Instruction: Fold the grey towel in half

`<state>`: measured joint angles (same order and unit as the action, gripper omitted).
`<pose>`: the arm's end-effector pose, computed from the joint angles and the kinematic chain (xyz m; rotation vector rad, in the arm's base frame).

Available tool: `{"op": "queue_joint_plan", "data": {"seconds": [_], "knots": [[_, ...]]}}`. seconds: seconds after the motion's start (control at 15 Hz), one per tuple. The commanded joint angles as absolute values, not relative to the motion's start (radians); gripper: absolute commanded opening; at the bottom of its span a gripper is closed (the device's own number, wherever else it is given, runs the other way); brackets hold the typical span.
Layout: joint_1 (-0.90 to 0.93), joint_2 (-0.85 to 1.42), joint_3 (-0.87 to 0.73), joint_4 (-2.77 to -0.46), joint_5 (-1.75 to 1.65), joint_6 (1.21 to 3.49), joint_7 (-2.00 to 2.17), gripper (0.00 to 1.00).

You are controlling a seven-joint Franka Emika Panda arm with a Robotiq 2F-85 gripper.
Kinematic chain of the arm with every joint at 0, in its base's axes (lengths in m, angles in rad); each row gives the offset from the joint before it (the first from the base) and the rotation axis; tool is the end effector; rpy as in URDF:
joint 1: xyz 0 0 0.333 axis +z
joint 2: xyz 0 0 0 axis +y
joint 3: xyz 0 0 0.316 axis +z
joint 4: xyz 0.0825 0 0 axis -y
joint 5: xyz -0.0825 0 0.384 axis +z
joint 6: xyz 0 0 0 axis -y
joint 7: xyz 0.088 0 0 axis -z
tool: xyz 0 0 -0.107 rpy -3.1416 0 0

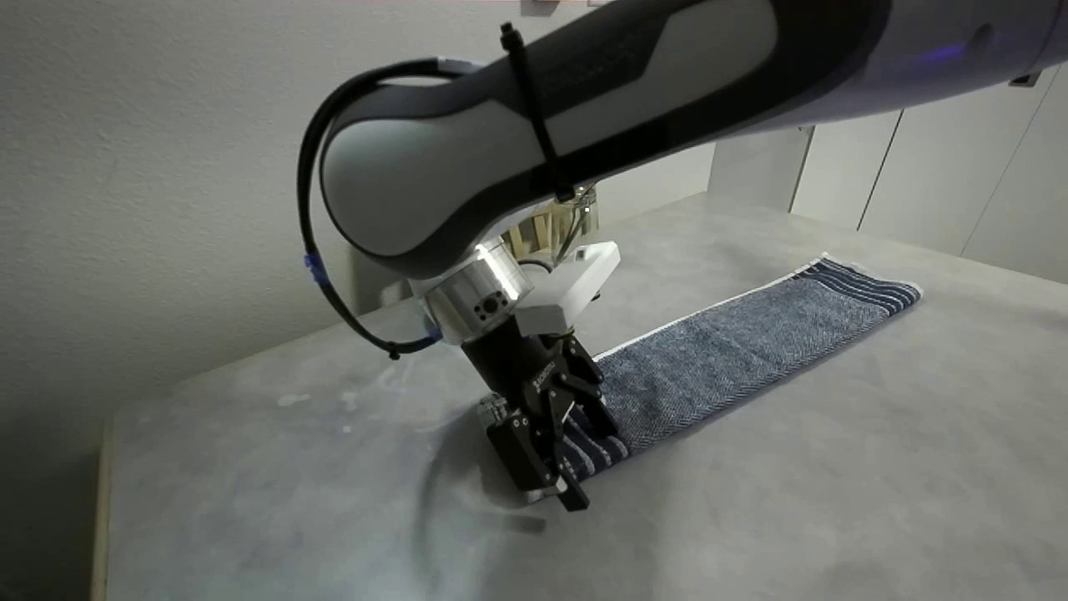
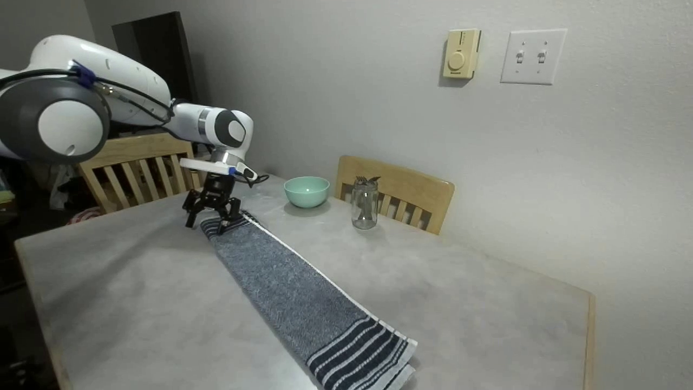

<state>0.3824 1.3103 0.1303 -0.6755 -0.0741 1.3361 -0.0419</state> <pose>0.6488 0.3061 0.1193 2.8180 0.7303 -0.9696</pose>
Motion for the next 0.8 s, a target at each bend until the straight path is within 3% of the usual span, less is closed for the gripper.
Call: {"op": "queue_joint_plan", "data": {"seconds": [0.0, 0.73], "knots": [[0.384, 1.314, 0.13, -0.669, -0.074, 1.333, -0.043, 1.0], [0.418, 1.306, 0.132, -0.627, -0.051, 1.394, 0.103, 1.0]]}}
